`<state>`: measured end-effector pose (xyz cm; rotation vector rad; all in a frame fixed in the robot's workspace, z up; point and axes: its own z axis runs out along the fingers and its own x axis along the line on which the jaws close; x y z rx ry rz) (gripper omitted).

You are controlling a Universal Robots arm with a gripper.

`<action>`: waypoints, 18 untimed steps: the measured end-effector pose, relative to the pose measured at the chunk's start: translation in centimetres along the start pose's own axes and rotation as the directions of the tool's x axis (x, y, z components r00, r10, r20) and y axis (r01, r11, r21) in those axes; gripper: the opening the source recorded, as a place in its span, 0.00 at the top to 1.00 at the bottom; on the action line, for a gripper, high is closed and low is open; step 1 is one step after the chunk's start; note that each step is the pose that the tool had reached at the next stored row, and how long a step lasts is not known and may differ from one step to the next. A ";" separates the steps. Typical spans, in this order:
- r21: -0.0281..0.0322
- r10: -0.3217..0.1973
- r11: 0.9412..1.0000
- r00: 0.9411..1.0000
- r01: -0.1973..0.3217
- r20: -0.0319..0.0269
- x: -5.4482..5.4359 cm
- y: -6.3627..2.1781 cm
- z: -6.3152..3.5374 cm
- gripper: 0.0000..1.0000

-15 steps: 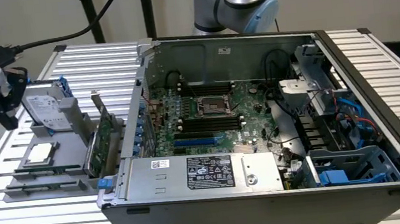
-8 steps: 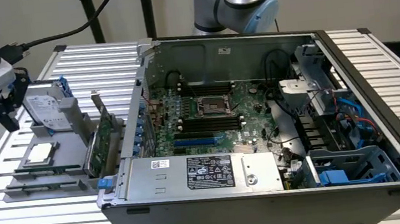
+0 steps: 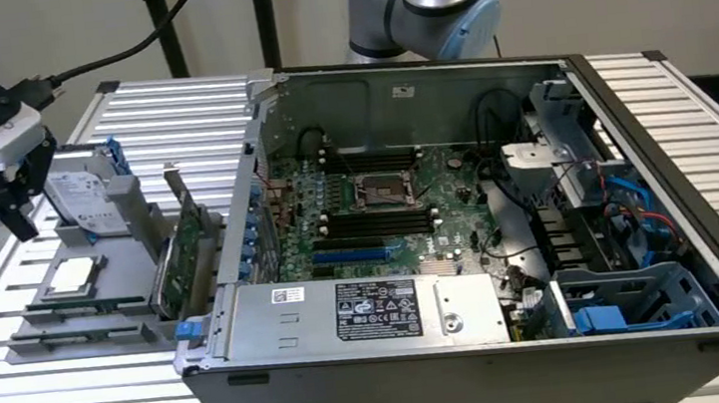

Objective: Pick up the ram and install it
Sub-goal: 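Pick up the ram and move it above insertion slot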

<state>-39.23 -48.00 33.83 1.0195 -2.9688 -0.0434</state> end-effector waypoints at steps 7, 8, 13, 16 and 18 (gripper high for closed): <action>-0.004 -0.127 0.992 0.992 0.127 -0.007 0.0 -0.01 0.45 1.00; -0.004 -0.145 0.989 0.989 0.145 -0.007 0.0 -0.01 0.52 1.00; -0.007 -0.233 0.972 0.972 0.233 -0.011 0.0 -0.02 0.87 1.00; -0.009 -0.287 0.958 0.958 0.287 -0.013 0.0 -0.03 1.08 1.00; -0.011 -0.321 0.947 0.947 0.321 -0.015 0.0 -0.03 1.21 1.00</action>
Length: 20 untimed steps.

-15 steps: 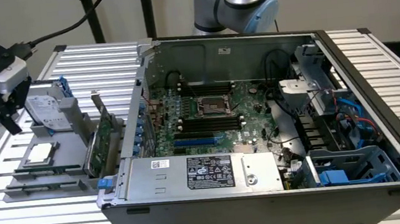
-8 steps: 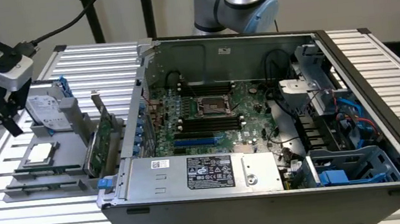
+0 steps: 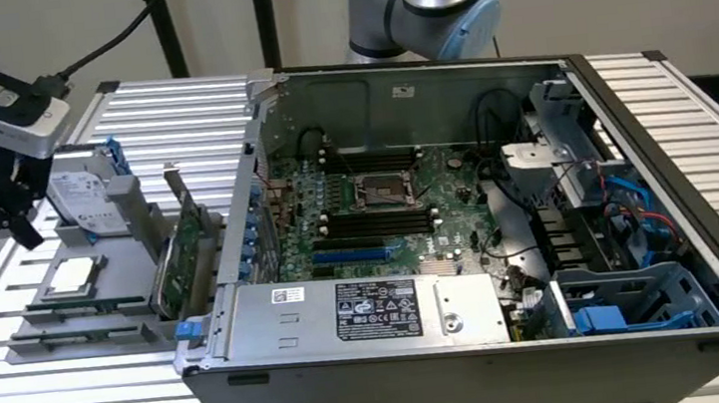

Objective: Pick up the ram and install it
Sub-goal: 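Pick up the ram and move it above insertion slot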

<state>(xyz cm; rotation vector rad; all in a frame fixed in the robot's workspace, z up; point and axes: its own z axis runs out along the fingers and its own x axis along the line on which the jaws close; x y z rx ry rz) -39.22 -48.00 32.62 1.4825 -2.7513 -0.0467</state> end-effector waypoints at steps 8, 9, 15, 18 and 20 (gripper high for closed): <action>-0.001 -0.143 0.990 0.990 0.143 -0.005 0.0 -0.03 0.86 1.00; -0.001 -0.160 0.987 0.987 0.160 -0.006 0.0 -0.04 0.98 1.00; -0.002 -0.266 0.964 0.964 0.266 -0.009 0.0 -0.06 1.70 1.00; -0.002 -0.316 0.949 0.949 0.316 -0.011 0.0 -0.07 2.06 1.00; -0.003 -0.348 0.938 0.938 0.348 -0.012 0.0 -0.09 2.31 1.00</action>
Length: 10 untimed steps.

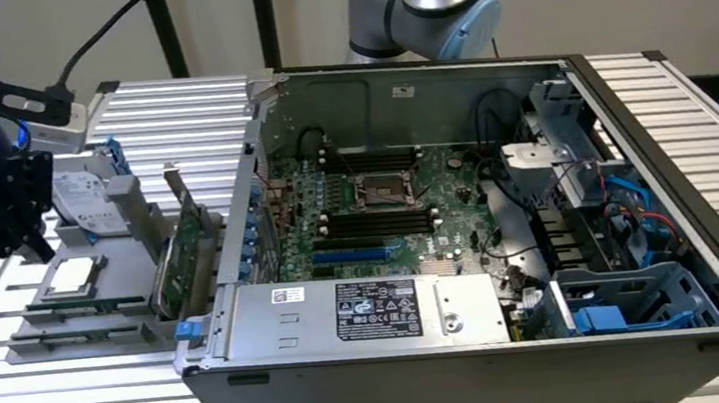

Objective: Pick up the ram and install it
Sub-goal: 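Pick up the ram and move it above insertion slot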

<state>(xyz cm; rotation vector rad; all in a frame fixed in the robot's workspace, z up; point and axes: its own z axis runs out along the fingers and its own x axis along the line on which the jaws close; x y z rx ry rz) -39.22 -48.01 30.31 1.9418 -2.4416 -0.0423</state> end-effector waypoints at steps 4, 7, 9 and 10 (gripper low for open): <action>0.000 -0.053 0.999 0.999 0.053 -0.002 0.1 -0.03 0.46 1.00; -0.001 -0.084 0.996 0.996 0.084 -0.003 0.2 -0.08 0.82 1.00; -0.002 -0.099 0.995 0.995 0.099 -0.002 0.4 -0.14 1.10 1.00; -0.002 -0.107 0.994 0.994 0.107 -0.002 0.6 -0.17 1.25 1.00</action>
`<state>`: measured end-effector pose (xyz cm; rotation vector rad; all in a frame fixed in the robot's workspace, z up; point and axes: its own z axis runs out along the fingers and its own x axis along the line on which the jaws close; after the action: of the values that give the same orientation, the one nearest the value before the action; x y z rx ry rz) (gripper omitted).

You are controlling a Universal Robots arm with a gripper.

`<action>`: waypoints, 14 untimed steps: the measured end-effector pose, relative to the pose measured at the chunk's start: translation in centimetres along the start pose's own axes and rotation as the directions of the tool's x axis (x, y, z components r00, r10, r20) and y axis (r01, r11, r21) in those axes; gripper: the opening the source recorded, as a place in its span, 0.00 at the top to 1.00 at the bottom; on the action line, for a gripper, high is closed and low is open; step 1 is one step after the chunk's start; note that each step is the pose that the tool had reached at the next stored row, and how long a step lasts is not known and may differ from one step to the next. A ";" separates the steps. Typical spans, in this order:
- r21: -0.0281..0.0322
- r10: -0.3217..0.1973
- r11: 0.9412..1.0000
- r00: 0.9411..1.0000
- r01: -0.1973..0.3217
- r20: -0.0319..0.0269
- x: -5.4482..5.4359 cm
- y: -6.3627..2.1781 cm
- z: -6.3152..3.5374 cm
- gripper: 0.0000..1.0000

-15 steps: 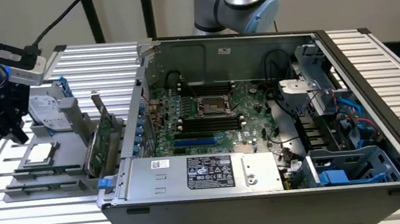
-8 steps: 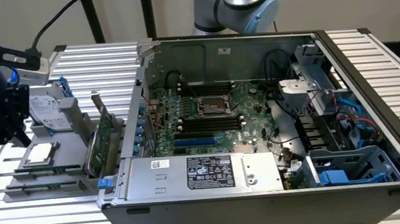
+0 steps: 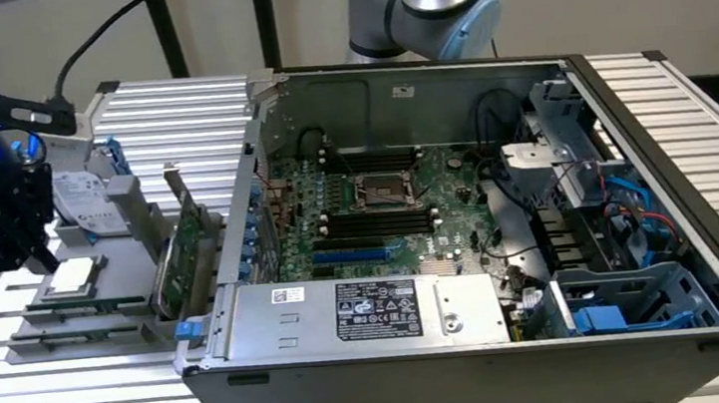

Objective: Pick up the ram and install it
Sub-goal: 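Pick up the ram and move it above insertion slot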

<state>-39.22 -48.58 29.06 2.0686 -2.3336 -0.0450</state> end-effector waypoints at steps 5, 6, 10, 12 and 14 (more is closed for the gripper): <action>-0.001 -0.026 1.000 1.000 0.026 0.003 0.8 -0.12 0.72 1.00; -0.002 -0.031 1.000 1.000 0.031 0.004 1.0 -0.15 0.86 1.00; -0.002 -0.046 0.999 0.999 0.046 0.007 1.7 -0.26 1.51 1.00; -0.002 -0.055 0.998 0.998 0.055 0.007 1.8 -0.29 1.91 0.00; -0.002 -0.066 0.998 0.998 0.066 0.006 1.9 -0.30 2.25 0.00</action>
<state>-39.24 -50.44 26.80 2.1468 -2.2674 -0.0554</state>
